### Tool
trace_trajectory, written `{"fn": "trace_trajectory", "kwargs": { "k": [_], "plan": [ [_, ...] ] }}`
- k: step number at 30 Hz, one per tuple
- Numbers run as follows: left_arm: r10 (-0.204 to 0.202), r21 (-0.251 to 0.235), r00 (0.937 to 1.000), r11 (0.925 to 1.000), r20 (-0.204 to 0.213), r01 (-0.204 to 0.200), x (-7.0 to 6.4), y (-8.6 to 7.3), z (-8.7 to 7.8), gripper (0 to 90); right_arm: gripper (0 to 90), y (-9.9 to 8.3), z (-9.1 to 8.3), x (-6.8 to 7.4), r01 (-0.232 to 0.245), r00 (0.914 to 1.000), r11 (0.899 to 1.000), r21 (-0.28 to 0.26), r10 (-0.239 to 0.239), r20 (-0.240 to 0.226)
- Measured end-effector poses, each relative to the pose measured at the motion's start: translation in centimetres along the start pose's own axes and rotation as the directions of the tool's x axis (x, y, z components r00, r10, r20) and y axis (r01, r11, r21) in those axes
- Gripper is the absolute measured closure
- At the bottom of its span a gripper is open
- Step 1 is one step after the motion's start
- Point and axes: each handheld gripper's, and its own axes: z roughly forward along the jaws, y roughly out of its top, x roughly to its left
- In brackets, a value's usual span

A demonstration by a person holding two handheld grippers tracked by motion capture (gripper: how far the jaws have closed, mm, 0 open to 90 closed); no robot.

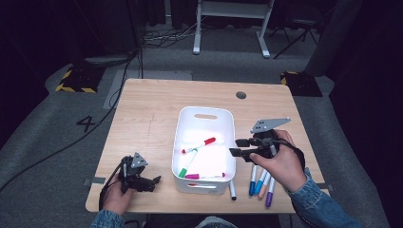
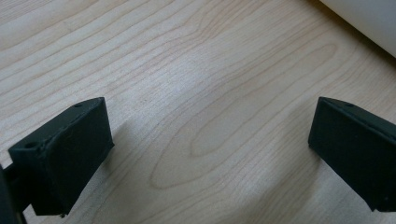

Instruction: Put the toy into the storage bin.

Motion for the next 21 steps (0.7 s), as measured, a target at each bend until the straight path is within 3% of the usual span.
{"fn": "trace_trajectory", "kwargs": {
  "k": [12, 16, 21],
  "plan": [
    [0.000, 0.000, 1.0000, 1.0000, 0.001, 0.000, 0.0, 0.0, 0.0, 0.0, 56.9, -0.6, -0.3, -2.9, -0.059, 0.9959, 0.998, -0.004, 0.059, 0.068],
    [0.002, 0.000, 1.0000, 1.0000, 0.000, -0.002, 0.0, 0.0, 0.0, 0.0, 56.6, -0.9, 0.4, -3.7, -0.078, 0.9939, 0.997, 0.013, 0.076, 0.080],
    [0.001, -0.003, 1.0000, 1.0000, 0.002, -0.001, 0.0, 0.0, 0.0, 0.0, 56.6, -2.0, 2.8, -5.5, -0.119, 0.9894, 0.991, 0.059, 0.113, 0.091]
  ]
}}
